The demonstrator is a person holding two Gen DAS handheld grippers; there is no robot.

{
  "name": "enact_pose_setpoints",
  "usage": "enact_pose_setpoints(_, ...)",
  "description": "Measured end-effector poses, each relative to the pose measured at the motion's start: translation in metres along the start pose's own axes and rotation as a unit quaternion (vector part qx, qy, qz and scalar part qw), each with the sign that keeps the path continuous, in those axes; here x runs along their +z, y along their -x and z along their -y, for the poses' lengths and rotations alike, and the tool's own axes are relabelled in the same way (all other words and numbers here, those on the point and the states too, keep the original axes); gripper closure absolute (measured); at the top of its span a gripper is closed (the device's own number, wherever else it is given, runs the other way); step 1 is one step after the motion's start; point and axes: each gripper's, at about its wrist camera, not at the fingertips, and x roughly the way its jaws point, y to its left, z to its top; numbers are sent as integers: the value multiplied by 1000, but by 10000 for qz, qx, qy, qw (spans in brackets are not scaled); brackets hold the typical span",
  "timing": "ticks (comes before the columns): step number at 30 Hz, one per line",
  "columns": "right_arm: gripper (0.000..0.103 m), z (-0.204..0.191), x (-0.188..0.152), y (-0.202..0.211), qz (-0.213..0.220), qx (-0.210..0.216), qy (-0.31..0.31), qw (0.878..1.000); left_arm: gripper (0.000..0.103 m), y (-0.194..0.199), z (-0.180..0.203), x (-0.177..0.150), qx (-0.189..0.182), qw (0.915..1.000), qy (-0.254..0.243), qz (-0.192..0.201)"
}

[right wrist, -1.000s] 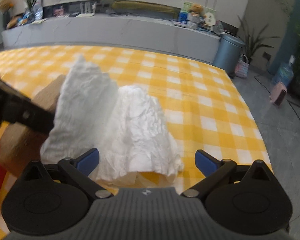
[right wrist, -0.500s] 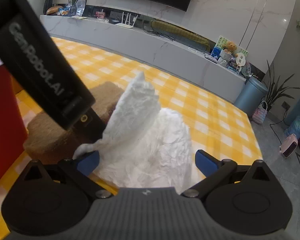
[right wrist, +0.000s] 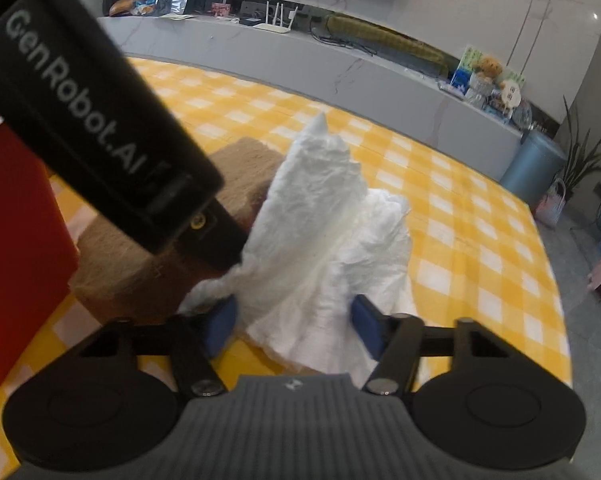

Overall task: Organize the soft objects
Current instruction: 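Close the right tool on the white crumpled cloth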

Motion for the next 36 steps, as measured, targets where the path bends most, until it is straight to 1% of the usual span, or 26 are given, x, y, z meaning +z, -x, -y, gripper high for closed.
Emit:
enact_pose_setpoints(1,64,0,1,-1,-41,-85,-55,9999,23,0,0,0,-16,10000,-18,12)
enact_pose_setpoints(2,70,2,2,-1,-77,-141,-130,9998,23,1,1,0,-12,10000,-42,28)
enact_pose_setpoints(3,82,4,1,0,-78,-153,-251,9995,23,1,2,-1,16,10000,-64,42)
enact_pose_setpoints(4,92,8,1,2,-80,-152,-433,9989,23,1,3,-1,54,9999,-91,55)
enact_pose_setpoints(5,95,13,2,5,-94,-134,-652,9977,23,1,5,-1,78,9999,-125,69)
enact_pose_setpoints(7,99,28,1,16,-57,-95,-1154,9933,23,2,7,-1,79,9997,-198,83)
enact_pose_setpoints(8,99,36,0,23,16,-68,-1423,9898,23,2,7,-1,82,9997,-218,90)
enact_pose_setpoints(12,99,65,-12,64,521,120,-2400,9693,23,2,6,-1,46,9997,-226,115)
enact_pose_setpoints(15,99,77,-22,96,889,291,-2831,9545,23,3,5,-2,3,9997,-221,122)
enact_pose_setpoints(16,98,78,-24,106,964,391,-2836,9533,23,4,5,-2,11,9997,-214,123)
enact_pose_setpoints(17,98,76,-26,112,919,529,-2788,9545,23,4,5,-2,23,9997,-199,120)
enact_pose_setpoints(19,97,68,-29,116,631,750,-2565,9616,23,3,5,-2,30,9998,-160,91)
enact_pose_setpoints(21,97,56,-35,113,357,841,-2279,9694,23,2,4,-1,25,9999,-134,70)
enact_pose_setpoints(23,93,53,-36,101,68,858,-2201,9717,23,2,4,-1,20,9999,-125,61)
enact_pose_setpoints(24,89,53,-35,94,-55,801,-2239,9713,23,2,4,0,10,9999,-125,61)
enact_pose_setpoints(25,72,54,-35,88,-117,715,-2329,9698,23,2,4,-1,3,9999,-125,65)
enact_pose_setpoints(26,60,56,-35,82,-137,681,-2477,9663,23,2,4,-1,-4,9999,-125,66)
enact_pose_setpoints(27,41,60,-37,78,-118,720,-2648,9615,23,2,4,-1,-16,9999,-129,63)
enact_pose_setpoints(28,37,63,-38,73,-84,841,-2812,9559,23,2,3,-1,-25,9999,-133,60)
enact_pose_setpoints(29,38,64,-39,69,-70,1030,-2974,9492,23,1,3,0,-35,9999,-138,56)
enact_pose_setpoints(30,35,65,-39,63,-77,1230,-3119,9421,23,1,3,0,-44,9999,-145,51)
enact_pose_setpoints(31,29,66,-39,59,-64,1355,-3219,9370,23,1,3,0,-52,9999,-155,47)
enact_pose_setpoints(32,26,65,-38,56,-56,1379,-3271,9349,23,1,3,0,-57,9998,-165,48)
enact_pose_setpoints(33,21,63,-35,51,-92,1335,-3276,9353,23,1,4,0,-59,9998,-173,47)
enact_pose_setpoints(35,20,54,-27,46,-194,1252,-3118,9417,23,1,4,0,-58,9998,-186,45)
enact_pose_setpoints(36,17,49,-24,44,-224,1268,-2989,9456,23,1,5,0,-61,9998,-189,40)
